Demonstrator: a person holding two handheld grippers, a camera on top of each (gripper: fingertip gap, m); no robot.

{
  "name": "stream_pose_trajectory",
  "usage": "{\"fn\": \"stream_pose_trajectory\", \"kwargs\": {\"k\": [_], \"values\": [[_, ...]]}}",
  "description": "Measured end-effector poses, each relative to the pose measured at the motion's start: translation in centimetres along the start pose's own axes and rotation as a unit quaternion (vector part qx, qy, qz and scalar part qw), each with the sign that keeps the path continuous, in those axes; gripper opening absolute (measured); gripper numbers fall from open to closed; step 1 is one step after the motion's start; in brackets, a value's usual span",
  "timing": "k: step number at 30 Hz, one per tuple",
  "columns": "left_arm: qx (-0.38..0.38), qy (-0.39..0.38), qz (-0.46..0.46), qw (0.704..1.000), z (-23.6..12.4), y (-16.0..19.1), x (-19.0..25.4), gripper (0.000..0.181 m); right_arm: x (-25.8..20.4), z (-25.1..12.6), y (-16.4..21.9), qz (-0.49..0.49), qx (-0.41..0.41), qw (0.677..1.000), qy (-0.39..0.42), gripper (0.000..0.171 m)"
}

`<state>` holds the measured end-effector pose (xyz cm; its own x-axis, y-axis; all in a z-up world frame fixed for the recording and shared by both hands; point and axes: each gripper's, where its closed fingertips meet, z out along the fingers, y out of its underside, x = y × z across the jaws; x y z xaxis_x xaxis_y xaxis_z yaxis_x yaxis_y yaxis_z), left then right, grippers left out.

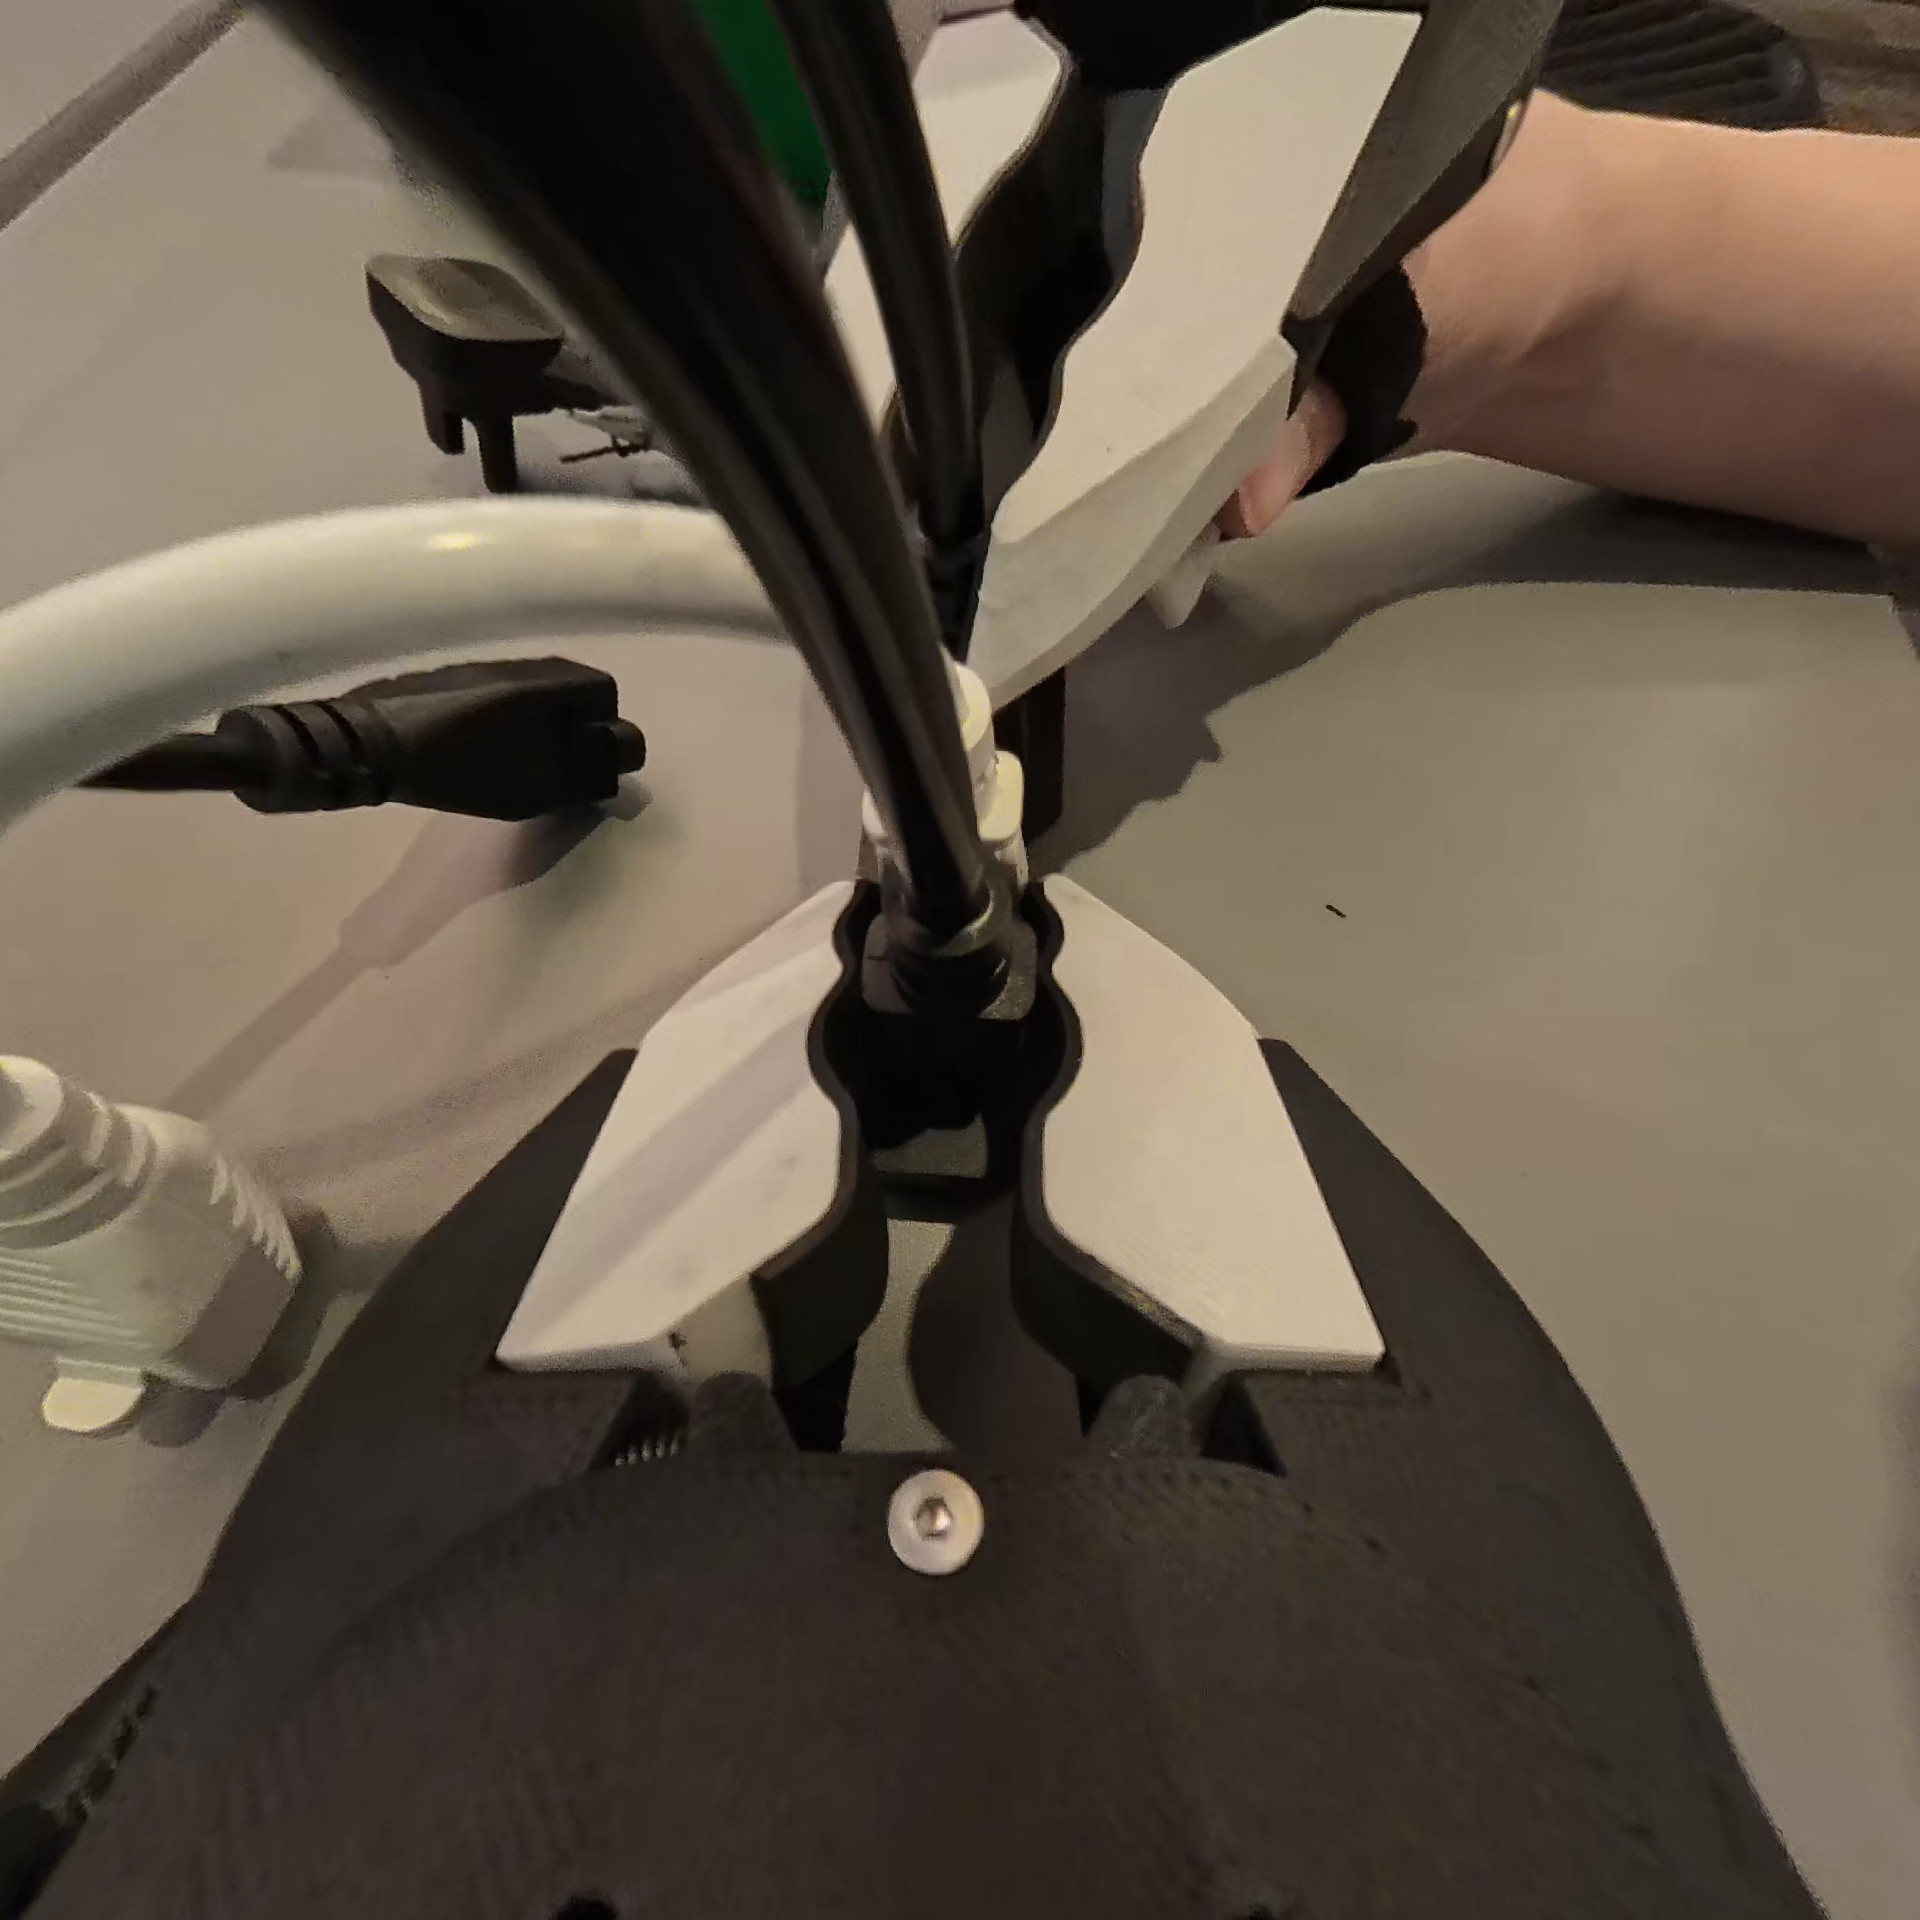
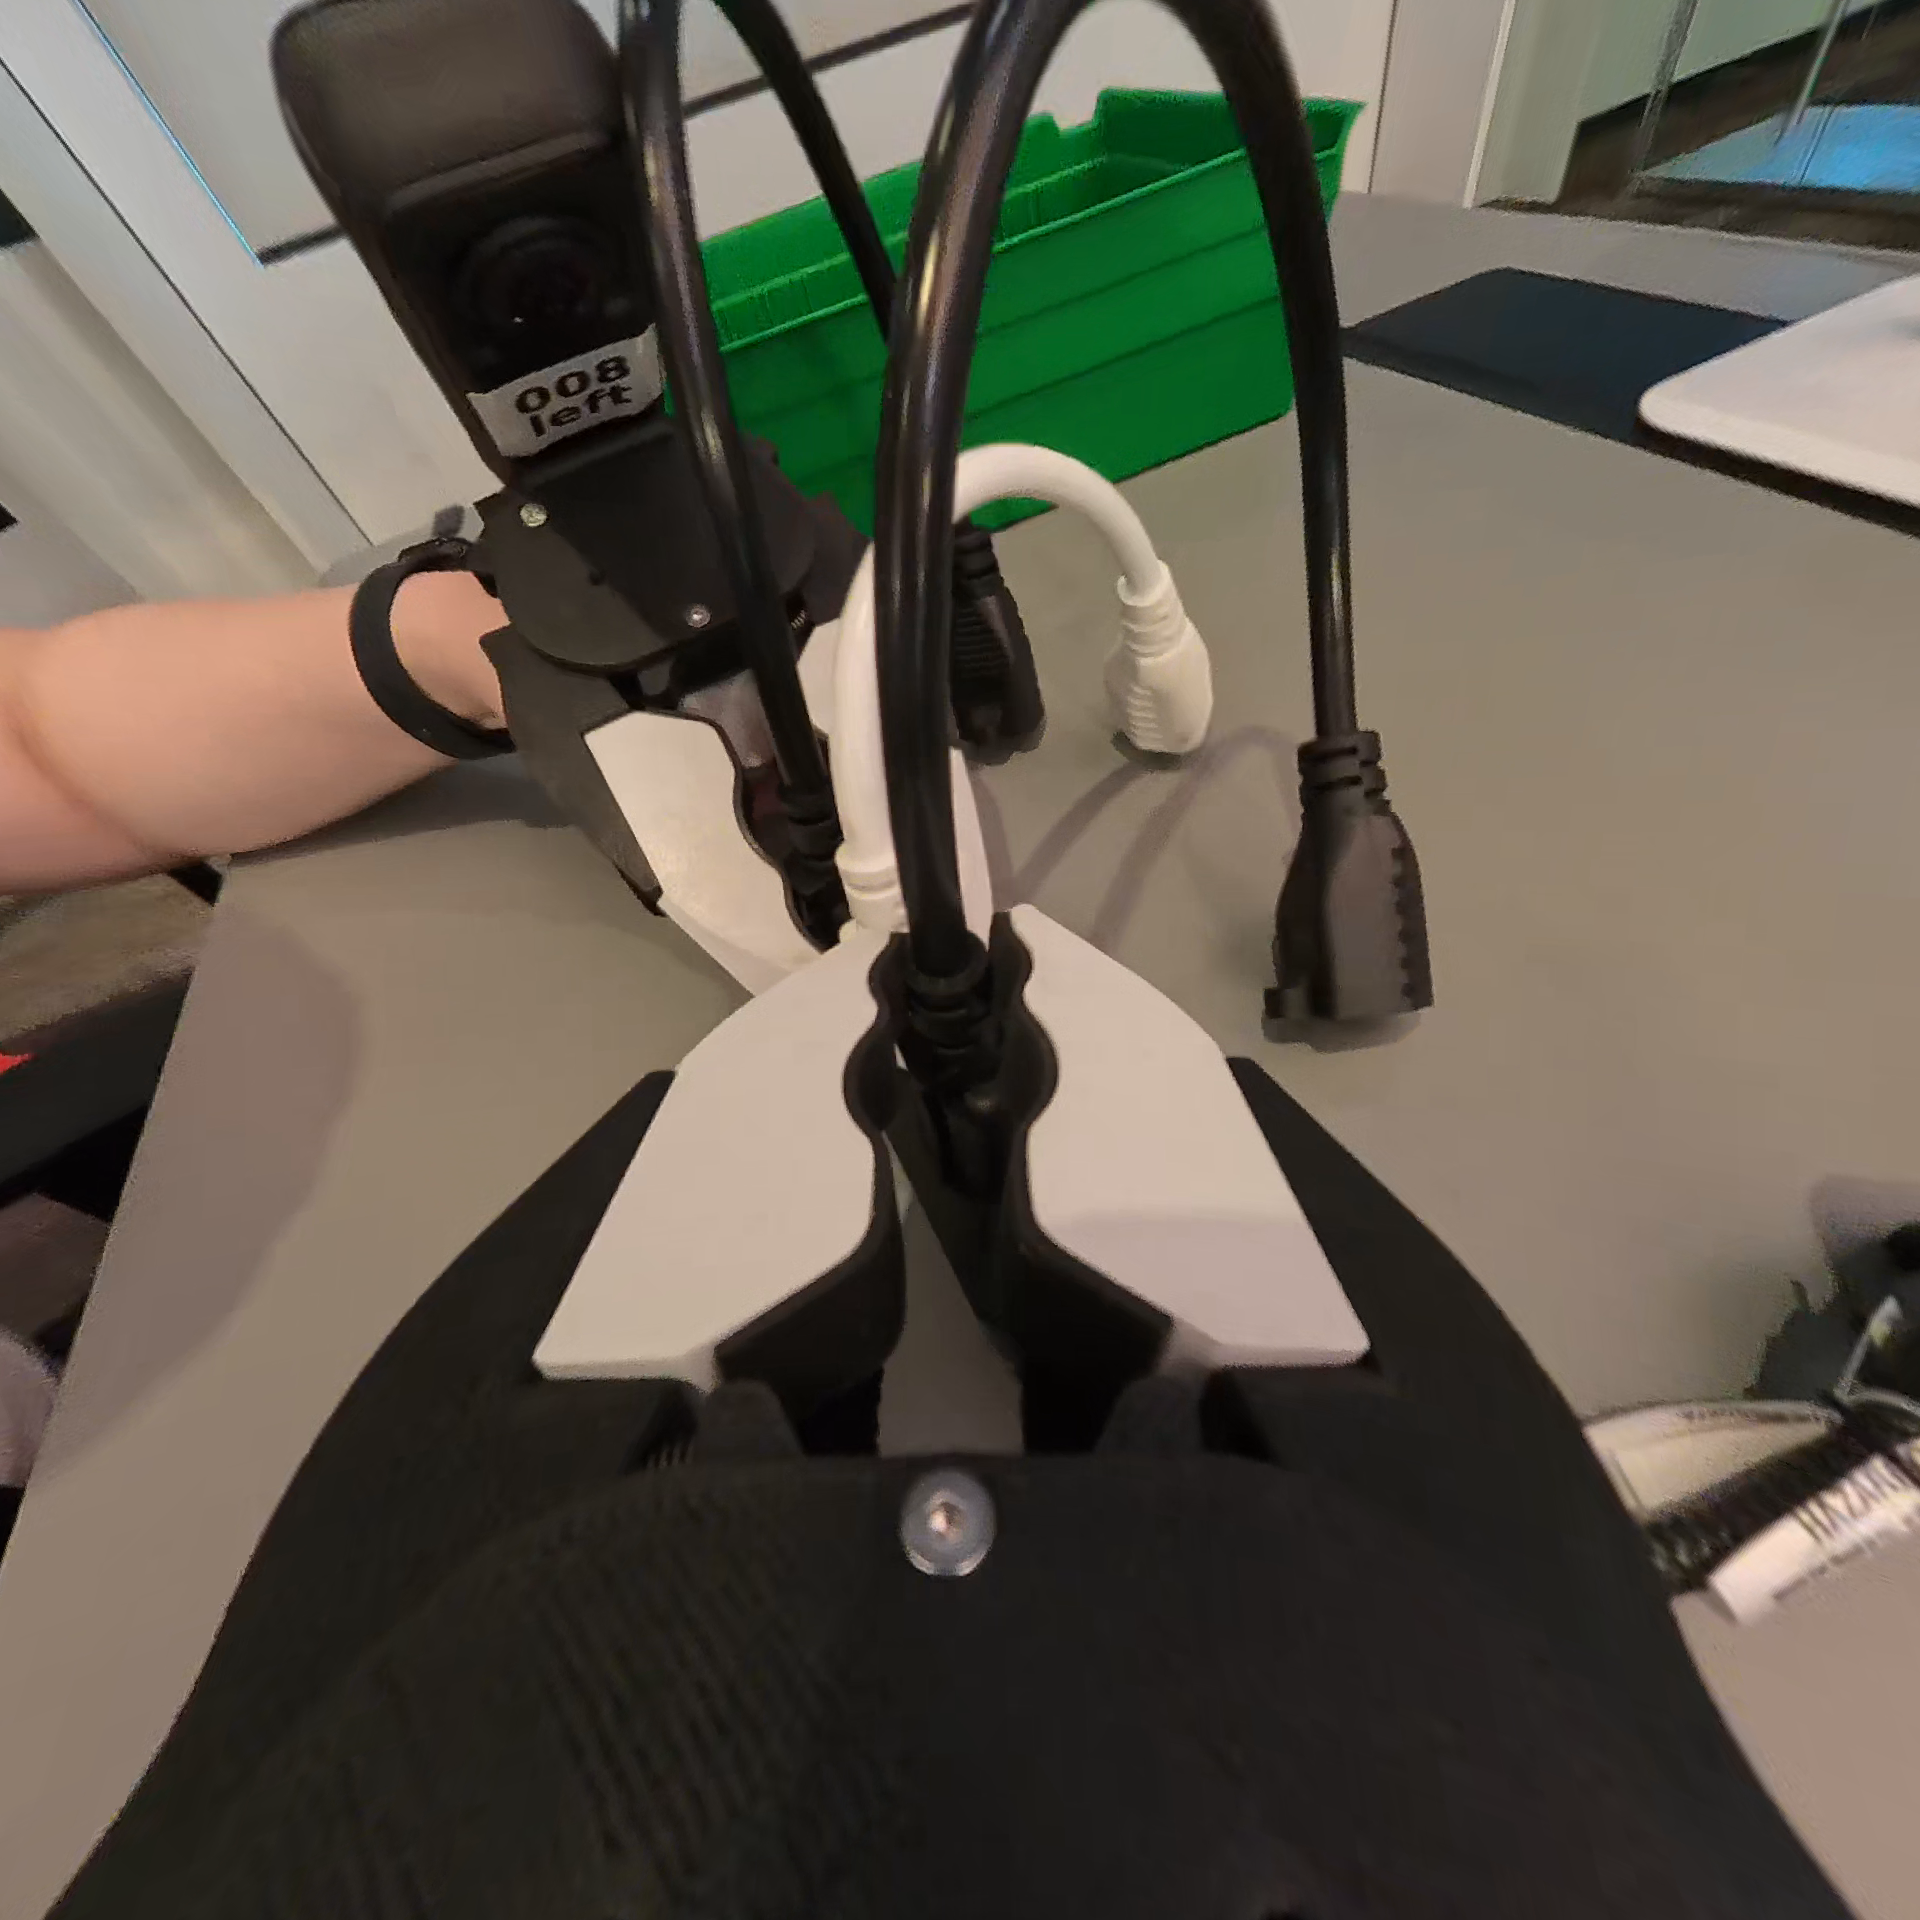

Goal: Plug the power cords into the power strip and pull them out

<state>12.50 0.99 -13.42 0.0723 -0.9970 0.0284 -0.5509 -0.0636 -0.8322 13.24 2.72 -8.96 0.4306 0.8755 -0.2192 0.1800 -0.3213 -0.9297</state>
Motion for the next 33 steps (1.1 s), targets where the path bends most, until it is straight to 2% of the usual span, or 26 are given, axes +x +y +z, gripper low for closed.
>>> {"fn": "stream_pose_trajectory", "kwargs": {"k": [4,9,15,17,19,22,26,30,33], "values": [[-0.004,-0.005,0.017,1.0,0.1,0.1,0.1,0.027,-0.3,-0.5,0.5,-0.022,-0.002,1.0,-0.016,0.015],[0.0,0.007,0.018,1.0,0.0,0.0,0.4,0.027,-0.6,-0.1,0.3,-0.079,-0.042,0.996,0.02,0.012],[0.003,-0.017,-0.008,1.0,0.2,-0.3,-0.5,0.026,1.4,0.3,-0.3,0.091,-0.004,0.996,-0.019,0.015],[0.004,-0.019,-0.01,1.0,0.2,-0.3,-0.5,0.026,1.5,0.3,-0.3,0.1,-0.003,0.995,-0.02,0.016],[0.001,-0.018,-0.012,1.0,0.1,-0.2,-0.5,0.026,1.2,0.1,-0.1,0.051,-0.013,0.999,-0.003,0.015],[-0.004,-0.025,-0.008,1.0,0.2,0.0,-0.5,0.028,0.5,-0.4,0.3,-0.079,-0.026,0.996,0.029,0.015],[-0.003,-0.008,-0.013,1.0,0.2,0.0,-0.2,0.029,-0.3,-0.8,0.4,-0.106,-0.008,0.994,0.01,0.014],[-0.004,-0.012,0.021,1.0,0.1,0.1,-0.1,0.028,0.2,-0.6,0.2,-0.005,0.011,1.0,-0.007,0.014],[-0.004,-0.015,0.02,1.0,0.1,0.1,-0.1,0.028,0.2,-0.8,0.3,0.009,0.019,0.999,-0.024,0.015]]}}
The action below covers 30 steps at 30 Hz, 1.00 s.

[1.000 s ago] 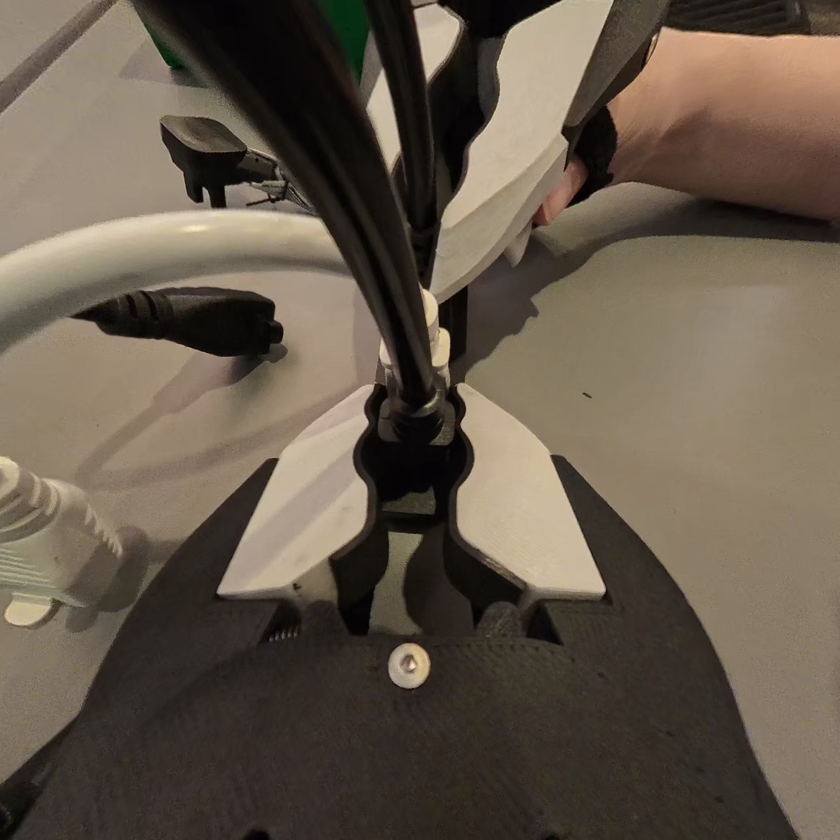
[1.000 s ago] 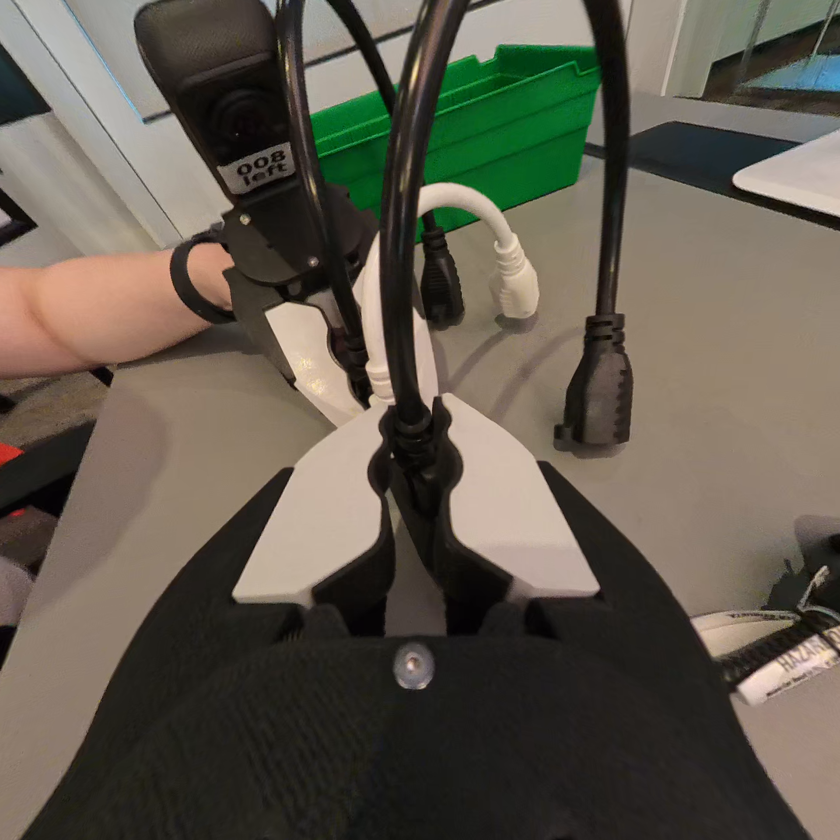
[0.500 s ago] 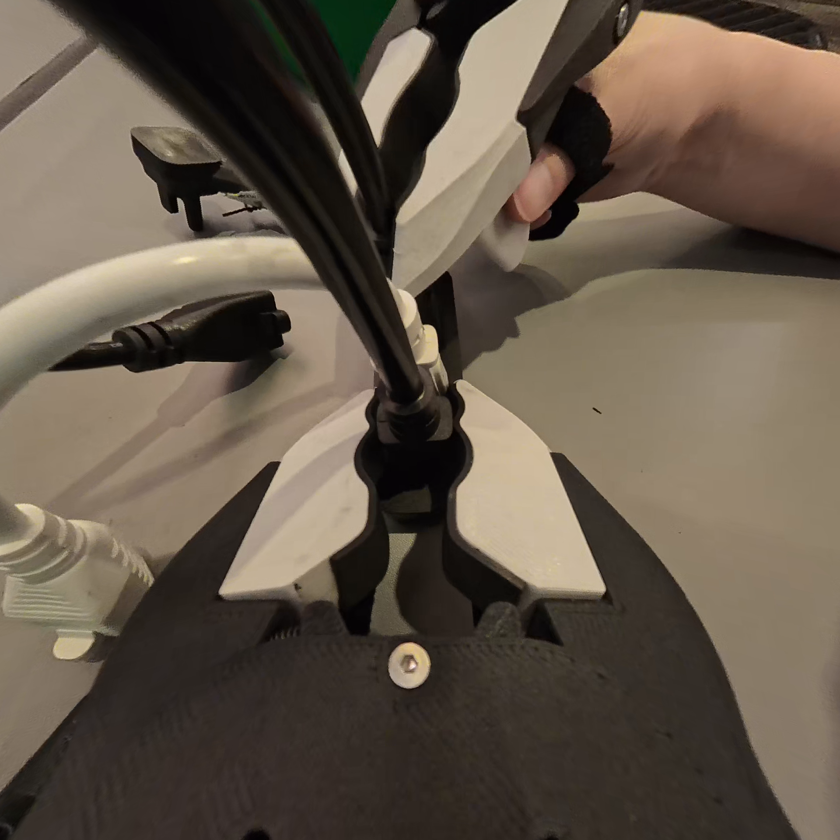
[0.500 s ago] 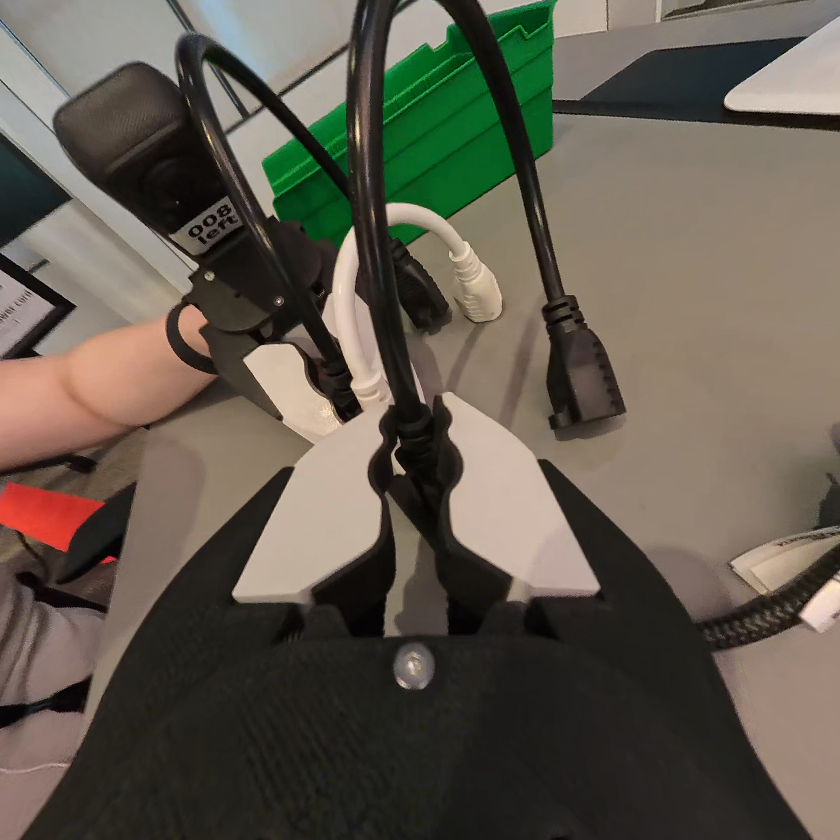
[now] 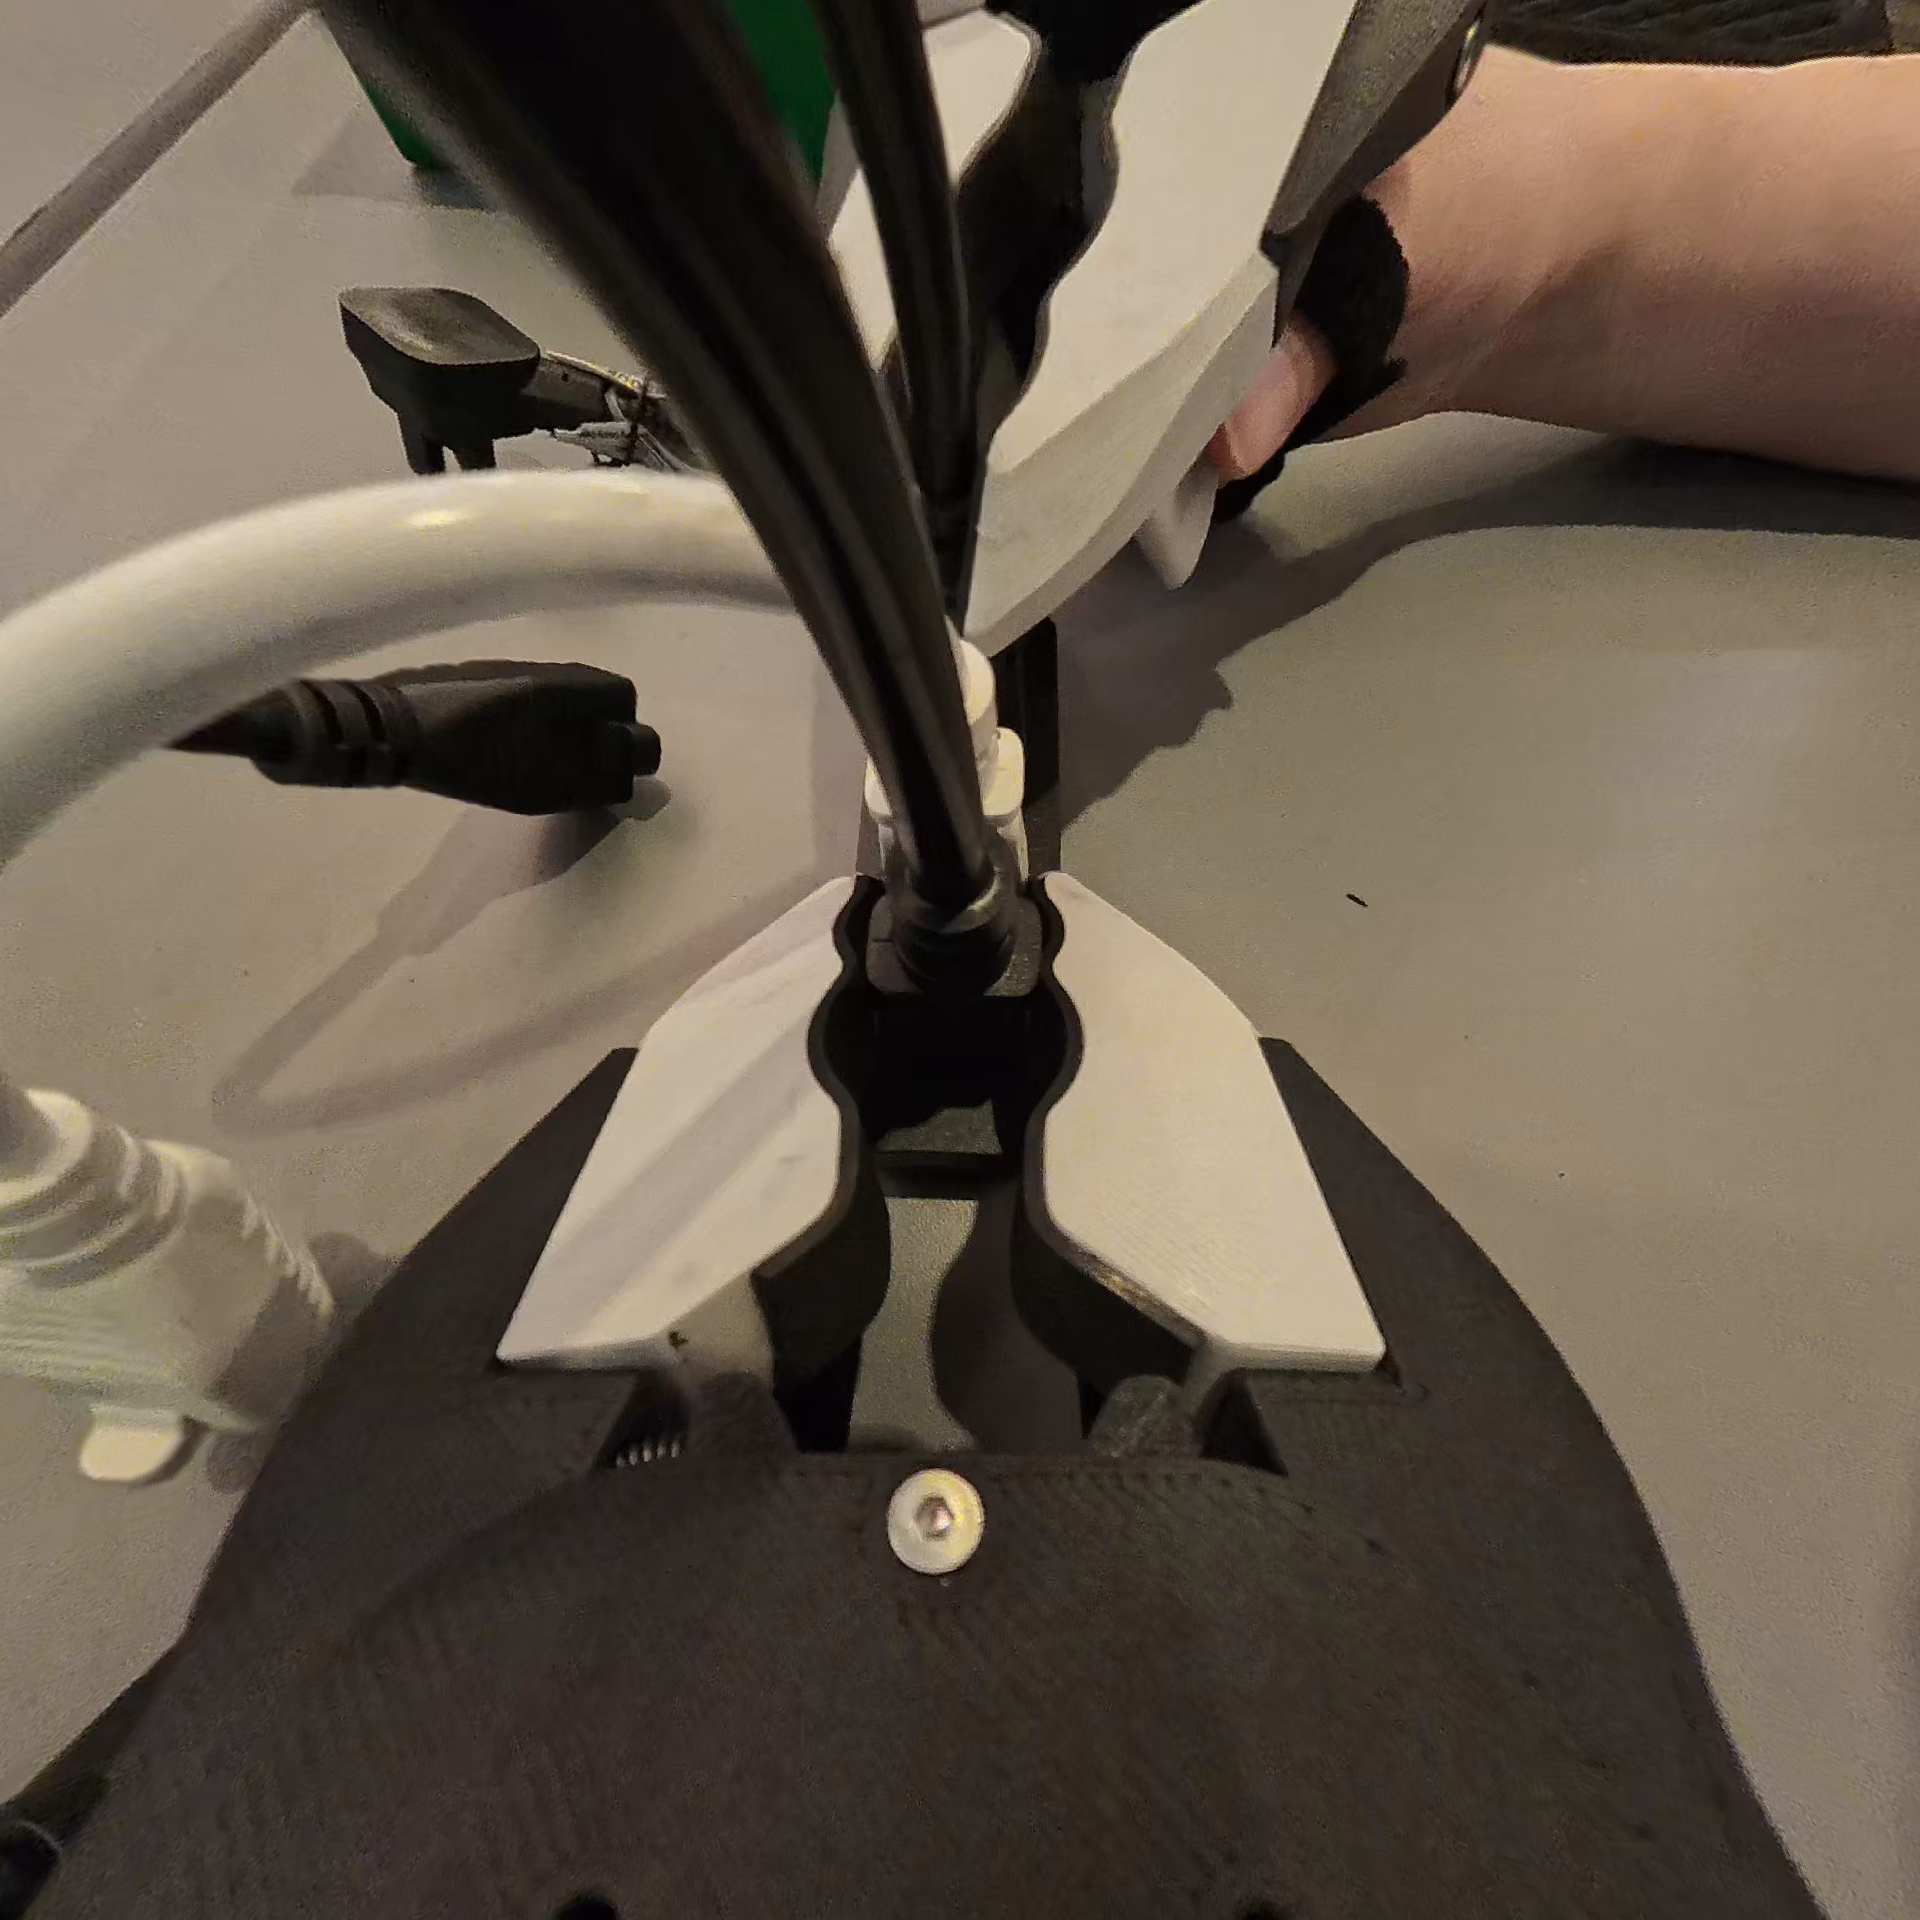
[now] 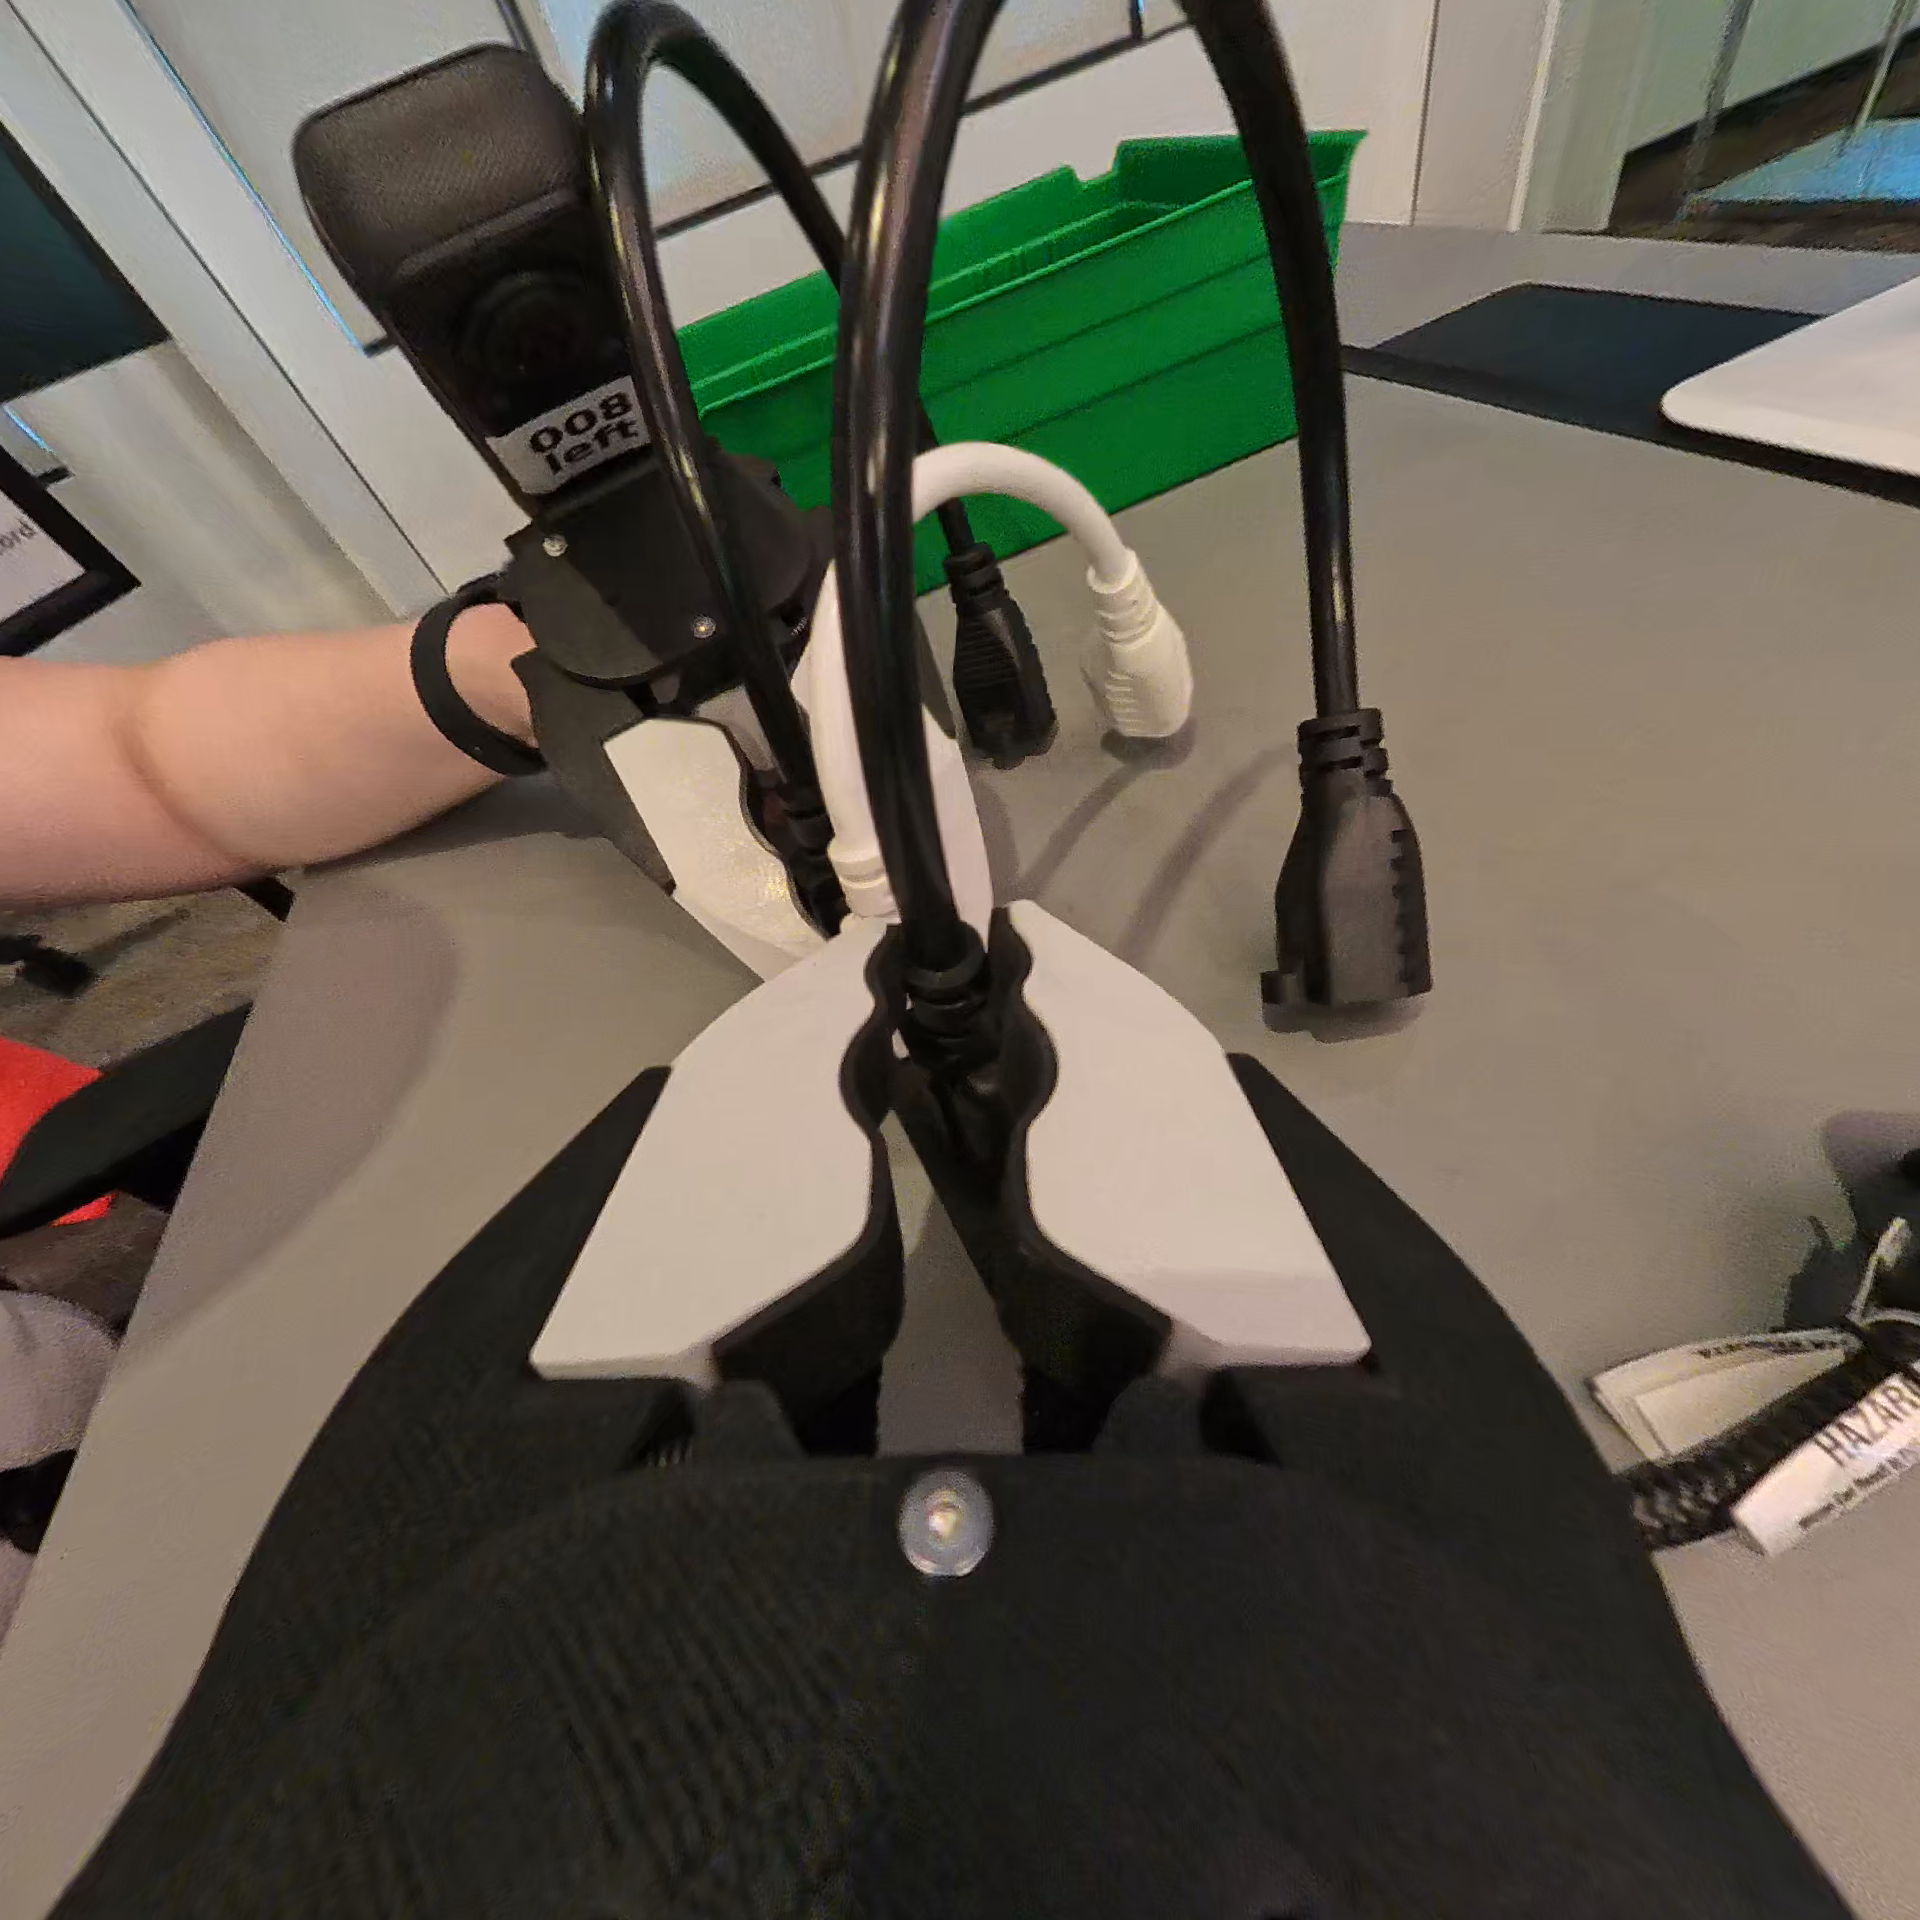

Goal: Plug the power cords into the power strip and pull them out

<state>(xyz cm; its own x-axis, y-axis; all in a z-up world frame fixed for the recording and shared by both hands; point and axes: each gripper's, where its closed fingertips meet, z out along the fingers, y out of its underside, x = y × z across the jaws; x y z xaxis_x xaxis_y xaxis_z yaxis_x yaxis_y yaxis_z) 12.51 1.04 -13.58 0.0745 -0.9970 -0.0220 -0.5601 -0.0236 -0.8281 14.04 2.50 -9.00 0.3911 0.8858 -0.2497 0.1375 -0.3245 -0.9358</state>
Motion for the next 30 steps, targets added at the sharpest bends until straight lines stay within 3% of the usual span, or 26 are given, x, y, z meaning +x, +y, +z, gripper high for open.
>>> {"fn": "stream_pose_trajectory", "kwargs": {"k": [9,13,17,30], "values": [[0.002,0.004,-0.001,1.0,0.0,-0.1,-0.1,0.027,-0.1,0.7,-0.2,-0.039,-0.048,0.997,0.043,0.014],[0.0,0.002,0.005,1.0,0.1,-0.1,0.1,0.027,0.0,-0.1,0.2,-0.002,-0.031,0.999,0.011,0.015],[0.004,0.004,0.0,1.0,0.0,-0.2,-0.2,0.027,0.1,0.8,-0.4,-0.02,-0.045,0.998,0.045,0.013],[0.0,0.016,-0.002,1.0,-0.1,0.0,0.3,0.027,-0.5,0.0,0.3,-0.033,-0.05,0.998,0.018,0.015]]}}
